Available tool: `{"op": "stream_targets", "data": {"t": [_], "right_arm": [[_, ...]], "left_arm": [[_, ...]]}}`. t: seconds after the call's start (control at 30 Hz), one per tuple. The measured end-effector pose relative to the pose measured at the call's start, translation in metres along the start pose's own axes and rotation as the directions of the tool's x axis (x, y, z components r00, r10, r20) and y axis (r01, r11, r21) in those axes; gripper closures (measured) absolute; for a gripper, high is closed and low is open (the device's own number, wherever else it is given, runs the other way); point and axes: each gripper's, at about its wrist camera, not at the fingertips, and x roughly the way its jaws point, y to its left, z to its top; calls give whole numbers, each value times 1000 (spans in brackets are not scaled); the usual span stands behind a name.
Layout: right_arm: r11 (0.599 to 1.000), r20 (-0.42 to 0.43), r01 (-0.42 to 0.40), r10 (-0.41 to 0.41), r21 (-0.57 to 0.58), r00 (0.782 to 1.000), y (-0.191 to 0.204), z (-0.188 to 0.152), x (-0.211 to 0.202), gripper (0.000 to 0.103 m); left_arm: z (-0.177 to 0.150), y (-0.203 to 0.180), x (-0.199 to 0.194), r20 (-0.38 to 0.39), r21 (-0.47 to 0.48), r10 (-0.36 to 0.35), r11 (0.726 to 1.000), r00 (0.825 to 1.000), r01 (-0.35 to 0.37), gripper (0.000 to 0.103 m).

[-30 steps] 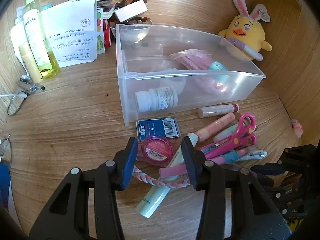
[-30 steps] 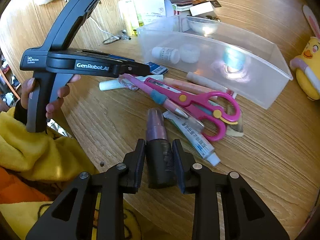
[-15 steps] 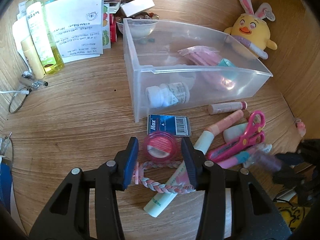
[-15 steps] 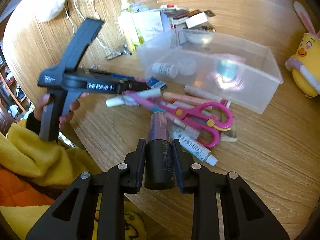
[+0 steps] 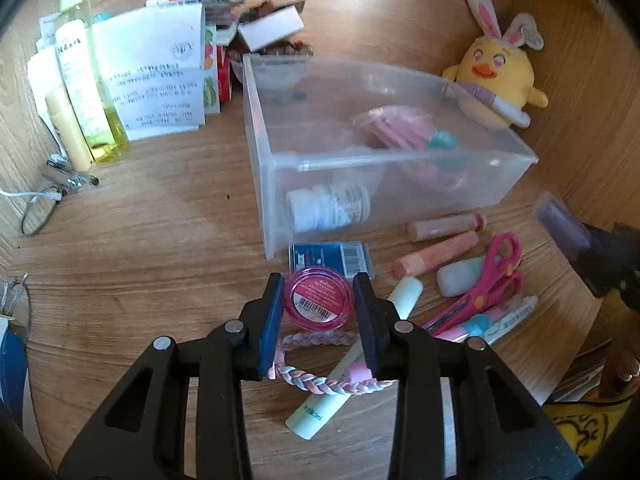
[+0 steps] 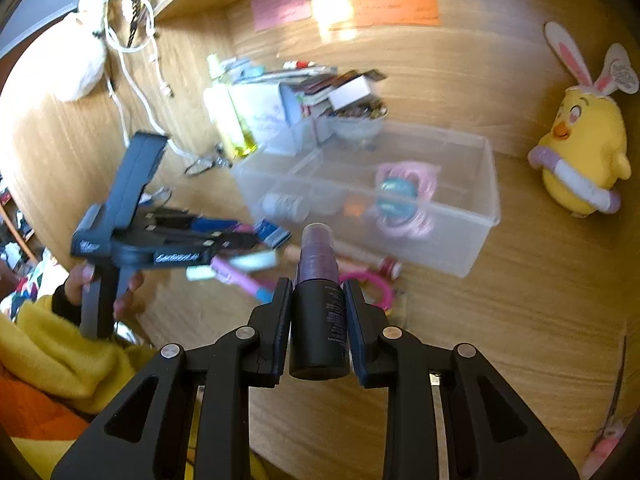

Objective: Organize objects
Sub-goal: 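Place the lip balm tin and dark marker into the clear box and release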

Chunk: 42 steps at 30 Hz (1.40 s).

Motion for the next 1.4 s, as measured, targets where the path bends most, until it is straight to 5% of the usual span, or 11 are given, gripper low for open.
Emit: {"op": "stream_targets", "data": {"t": [0.43, 0.7, 1.4], "right_arm": [[995, 104, 90, -94, 46, 990, -32, 44, -1, 79], [990, 128, 126, -133, 59, 983, -48, 68, 8, 79], [976, -38, 206, -203, 68, 978, -81, 76, 83, 79]], "left_arm": [[36, -19, -49, 193, 15, -57, 998, 980, 55, 69], [57, -20, -49, 242, 5, -82, 997, 967, 83, 69], [73, 1, 10, 140, -20, -65, 997, 988, 69, 69]]}}
